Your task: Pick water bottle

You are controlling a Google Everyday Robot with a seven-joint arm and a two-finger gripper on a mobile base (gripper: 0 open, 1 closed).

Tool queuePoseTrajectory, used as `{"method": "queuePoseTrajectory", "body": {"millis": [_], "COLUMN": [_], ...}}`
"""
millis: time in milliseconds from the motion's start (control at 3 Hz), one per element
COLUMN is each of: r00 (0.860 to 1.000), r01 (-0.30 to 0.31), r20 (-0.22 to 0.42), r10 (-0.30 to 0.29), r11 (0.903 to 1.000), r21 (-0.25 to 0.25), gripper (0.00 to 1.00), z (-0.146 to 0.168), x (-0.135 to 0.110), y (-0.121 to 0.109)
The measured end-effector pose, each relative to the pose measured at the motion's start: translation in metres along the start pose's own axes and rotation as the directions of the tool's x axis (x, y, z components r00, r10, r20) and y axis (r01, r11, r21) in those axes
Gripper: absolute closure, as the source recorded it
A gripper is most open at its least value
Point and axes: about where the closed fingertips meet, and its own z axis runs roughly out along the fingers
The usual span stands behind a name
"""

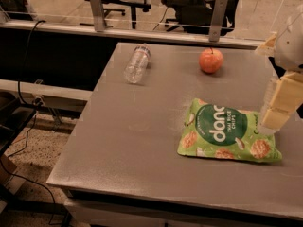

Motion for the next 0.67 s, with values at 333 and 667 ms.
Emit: {"method": "queuePoseTrajectory", "body": {"millis": [333,667], "r00": [1.0,0.999], "r01": [0.0,0.048], "r20": [0.0,0.017], "r10": [0.0,-0.048], "r11": [1.0,0.9987], "r21": [0.0,0.017], "gripper": [0.0,0.0], "z": [0.0,0.003], "x": [0.0,-0.009], "y": [0.0,-0.013]}}
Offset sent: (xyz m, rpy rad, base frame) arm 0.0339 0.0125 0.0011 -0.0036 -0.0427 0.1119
